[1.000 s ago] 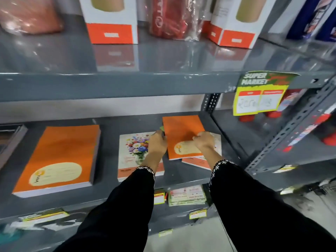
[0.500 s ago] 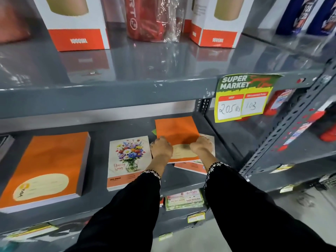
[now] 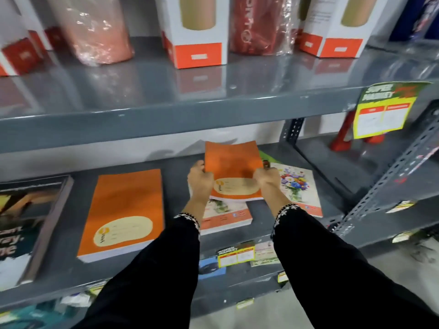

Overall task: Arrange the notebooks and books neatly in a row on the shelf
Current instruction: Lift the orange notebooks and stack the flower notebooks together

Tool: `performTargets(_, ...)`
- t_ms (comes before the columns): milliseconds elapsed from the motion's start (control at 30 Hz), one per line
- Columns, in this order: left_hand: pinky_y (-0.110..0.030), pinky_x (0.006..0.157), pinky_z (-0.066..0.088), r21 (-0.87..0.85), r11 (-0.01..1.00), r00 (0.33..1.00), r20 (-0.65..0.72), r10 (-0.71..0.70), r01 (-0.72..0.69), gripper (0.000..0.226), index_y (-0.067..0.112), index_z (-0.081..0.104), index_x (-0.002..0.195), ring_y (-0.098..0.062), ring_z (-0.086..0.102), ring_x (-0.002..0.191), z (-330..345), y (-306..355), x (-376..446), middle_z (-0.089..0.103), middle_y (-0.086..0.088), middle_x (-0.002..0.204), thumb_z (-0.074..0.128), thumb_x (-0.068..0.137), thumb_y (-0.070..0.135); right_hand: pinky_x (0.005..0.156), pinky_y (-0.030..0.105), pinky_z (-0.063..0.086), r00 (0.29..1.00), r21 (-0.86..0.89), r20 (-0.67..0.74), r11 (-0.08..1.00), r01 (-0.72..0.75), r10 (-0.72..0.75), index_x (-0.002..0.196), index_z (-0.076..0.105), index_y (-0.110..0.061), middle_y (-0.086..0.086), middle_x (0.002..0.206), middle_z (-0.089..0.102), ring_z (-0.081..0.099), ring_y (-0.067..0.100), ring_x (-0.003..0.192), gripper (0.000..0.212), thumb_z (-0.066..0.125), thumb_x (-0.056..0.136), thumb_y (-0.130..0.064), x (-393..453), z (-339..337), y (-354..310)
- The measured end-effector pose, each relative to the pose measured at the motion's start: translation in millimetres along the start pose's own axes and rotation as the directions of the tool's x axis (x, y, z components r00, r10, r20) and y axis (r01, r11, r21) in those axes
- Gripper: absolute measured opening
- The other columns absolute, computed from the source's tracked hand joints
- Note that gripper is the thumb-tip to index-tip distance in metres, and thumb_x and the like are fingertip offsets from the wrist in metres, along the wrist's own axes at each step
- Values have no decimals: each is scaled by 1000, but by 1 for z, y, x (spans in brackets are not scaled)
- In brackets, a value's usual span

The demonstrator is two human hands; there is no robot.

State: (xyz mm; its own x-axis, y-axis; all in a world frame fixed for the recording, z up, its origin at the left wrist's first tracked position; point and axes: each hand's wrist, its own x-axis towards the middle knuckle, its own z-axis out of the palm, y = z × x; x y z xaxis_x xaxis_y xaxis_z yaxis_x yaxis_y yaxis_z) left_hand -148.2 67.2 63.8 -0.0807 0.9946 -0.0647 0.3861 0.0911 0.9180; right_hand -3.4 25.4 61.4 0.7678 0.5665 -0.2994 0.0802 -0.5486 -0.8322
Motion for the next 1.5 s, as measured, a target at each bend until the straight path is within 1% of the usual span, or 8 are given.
performTargets(167,-30,107,38,84,996,989,-145,-31,43,43,3,57,128,-31,54,124,-103,-37,19,61,-17,131,46,87,-5,95,35,47,984,9,166,998,62,-63,114,62,6,20,124,64,59,34,116,36,55,84,-12,-67,78,-19)
performTargets(433,-43,94,49,138,975,950,-286,-128,173,30,3,67,104,-41,59,110,-219,-87,15,69,-25,105,44,85,-4,69,28,44,894,-102,429,976,191,-130,67,55,-4,6,69,55,55,24,79,12,59,77,-2,-141,167,-28)
performTargets(500,-41,95,48,124,973,943,-297,-152,196,25,7,67,93,-39,60,112,-228,-95,12,71,-19,93,46,85,-3,67,27,42,877,-137,461,966,220,-134,78,57,-4,6,77,55,54,24,78,3,59,78,-2,-149,174,-26)
performTargets(633,-39,101,46,169,961,937,-310,-160,220,45,1,55,126,-37,59,117,-237,-106,9,65,-23,122,52,81,-2,64,28,43,843,-230,528,938,258,-103,88,55,-5,6,83,58,60,22,77,16,65,76,-7,-150,176,-23)
performTargets(700,-41,98,48,201,950,931,-326,-166,240,44,-1,54,125,-39,59,114,-236,-109,8,65,-25,119,52,81,-3,83,34,48,833,-265,547,927,265,-82,129,43,2,13,120,60,60,28,110,66,74,74,-15,-141,177,-22)
performTargets(900,-48,96,47,362,921,952,-304,-27,142,45,-5,51,121,-44,53,115,-189,-95,15,56,-27,125,50,76,-8,50,23,36,881,-240,409,903,356,-238,61,53,-9,3,64,53,54,20,63,29,66,79,-27,-103,144,-13)
performTargets(1167,-40,107,36,425,894,987,-17,161,-139,51,0,46,133,-37,45,126,-31,-44,-7,51,-21,135,51,83,-5,84,34,52,945,-283,177,906,316,-275,103,67,-2,15,103,70,66,34,104,27,53,88,-20,-13,38,18)
performTargets(1500,-44,97,45,432,844,911,388,144,-317,29,-5,56,115,-42,57,113,148,9,-53,62,-29,119,49,88,3,111,46,34,998,-653,14,755,55,-61,141,30,0,18,146,35,35,35,136,72,63,82,-25,74,-95,67)
